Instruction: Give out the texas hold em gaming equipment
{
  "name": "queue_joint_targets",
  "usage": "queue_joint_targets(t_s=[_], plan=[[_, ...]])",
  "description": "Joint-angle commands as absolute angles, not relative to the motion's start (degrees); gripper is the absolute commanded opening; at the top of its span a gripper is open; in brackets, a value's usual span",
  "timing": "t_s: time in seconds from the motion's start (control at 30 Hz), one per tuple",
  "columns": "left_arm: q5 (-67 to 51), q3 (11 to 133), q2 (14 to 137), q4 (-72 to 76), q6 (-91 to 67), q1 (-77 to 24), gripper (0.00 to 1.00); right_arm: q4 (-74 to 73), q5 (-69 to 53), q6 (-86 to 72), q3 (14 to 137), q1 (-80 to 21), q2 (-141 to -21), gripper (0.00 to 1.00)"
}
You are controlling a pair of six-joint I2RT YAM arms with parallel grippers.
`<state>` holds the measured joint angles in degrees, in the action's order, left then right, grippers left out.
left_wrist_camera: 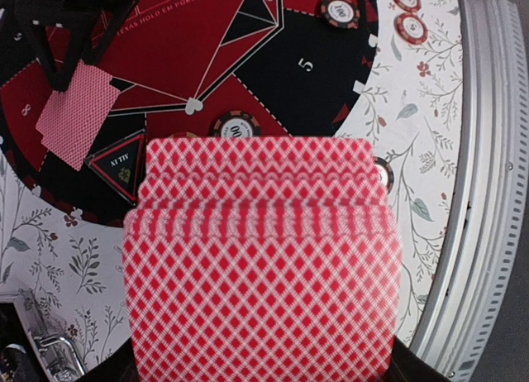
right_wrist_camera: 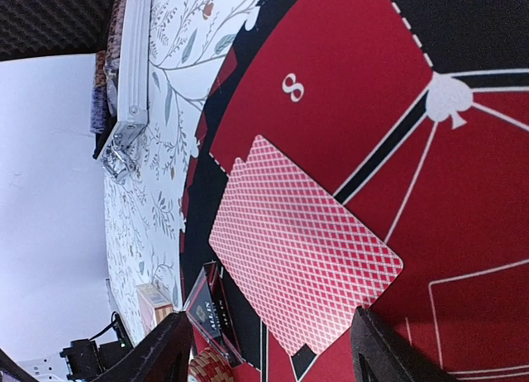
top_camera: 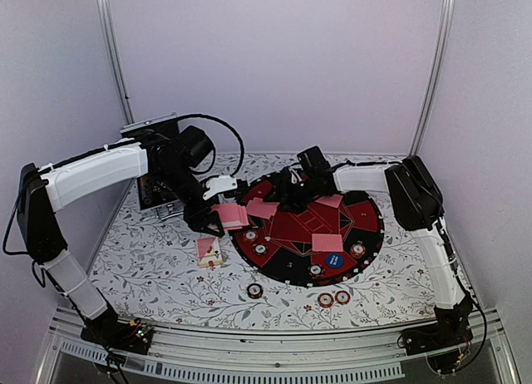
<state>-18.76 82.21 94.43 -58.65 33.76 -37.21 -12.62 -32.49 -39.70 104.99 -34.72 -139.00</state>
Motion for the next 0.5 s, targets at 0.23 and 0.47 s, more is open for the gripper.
queue_joint_targets(t_s=[0.23, 0.47], plan=[[-19.51, 83.05, 93.95, -58.01, 33.3, -36.83, 0.0, -8.58, -38.76, -44.51, 103.25, -35.71, -143.01, 0.69], [-19.3, 82.89, 93.72, -58.1, 33.26, -36.83, 0.0, -6.5, -34.48, -42.79, 97.04, -34.37, -133.77, 0.72]])
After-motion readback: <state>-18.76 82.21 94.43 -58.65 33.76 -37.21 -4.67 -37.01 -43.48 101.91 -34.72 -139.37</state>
